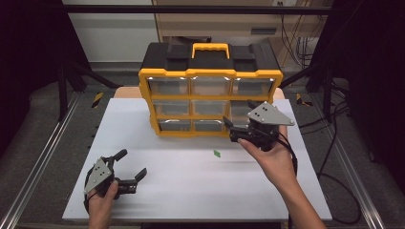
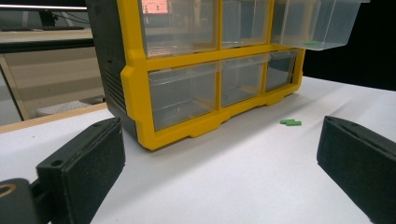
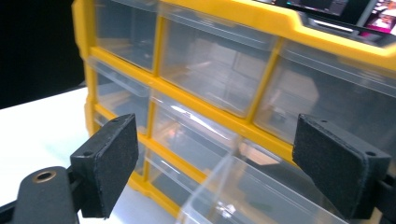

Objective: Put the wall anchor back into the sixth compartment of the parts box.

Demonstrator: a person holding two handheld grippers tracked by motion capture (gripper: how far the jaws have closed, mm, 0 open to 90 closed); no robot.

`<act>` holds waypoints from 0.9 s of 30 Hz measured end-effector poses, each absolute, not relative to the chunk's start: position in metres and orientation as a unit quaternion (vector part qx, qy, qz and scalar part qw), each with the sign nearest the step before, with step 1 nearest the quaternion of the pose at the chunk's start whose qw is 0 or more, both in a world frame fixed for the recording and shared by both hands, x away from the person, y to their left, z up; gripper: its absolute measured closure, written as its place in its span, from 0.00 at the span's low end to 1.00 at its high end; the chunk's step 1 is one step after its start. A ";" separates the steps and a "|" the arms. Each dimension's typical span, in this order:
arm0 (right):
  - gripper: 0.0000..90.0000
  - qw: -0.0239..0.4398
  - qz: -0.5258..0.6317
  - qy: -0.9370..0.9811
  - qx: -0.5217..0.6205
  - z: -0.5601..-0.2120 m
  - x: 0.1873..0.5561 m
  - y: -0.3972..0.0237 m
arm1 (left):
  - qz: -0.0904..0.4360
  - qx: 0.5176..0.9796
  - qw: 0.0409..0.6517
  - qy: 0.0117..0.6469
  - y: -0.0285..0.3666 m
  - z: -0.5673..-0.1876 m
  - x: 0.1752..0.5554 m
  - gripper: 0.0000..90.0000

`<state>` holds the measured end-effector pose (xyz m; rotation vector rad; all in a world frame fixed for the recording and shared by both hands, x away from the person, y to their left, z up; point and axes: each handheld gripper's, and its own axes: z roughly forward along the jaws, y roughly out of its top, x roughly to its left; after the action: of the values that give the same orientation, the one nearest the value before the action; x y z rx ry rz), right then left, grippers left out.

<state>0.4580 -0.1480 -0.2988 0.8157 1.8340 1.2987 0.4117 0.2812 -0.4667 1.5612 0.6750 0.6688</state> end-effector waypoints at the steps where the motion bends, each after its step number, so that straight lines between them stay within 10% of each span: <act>1: 0.15 0.366 0.505 0.716 0.313 -0.298 0.457 -0.145 | 0.290 0.676 0.611 0.292 0.281 -0.467 0.412 0.01; 27: 0.14 0.346 0.490 0.758 0.255 -0.320 0.441 -0.100 | 0.293 0.673 0.611 0.295 0.284 -0.466 0.411 0.01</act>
<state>0.4410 -0.0998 -0.3197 0.6613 1.9684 1.2731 0.4110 0.2841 -0.4656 1.5529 0.6808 0.6768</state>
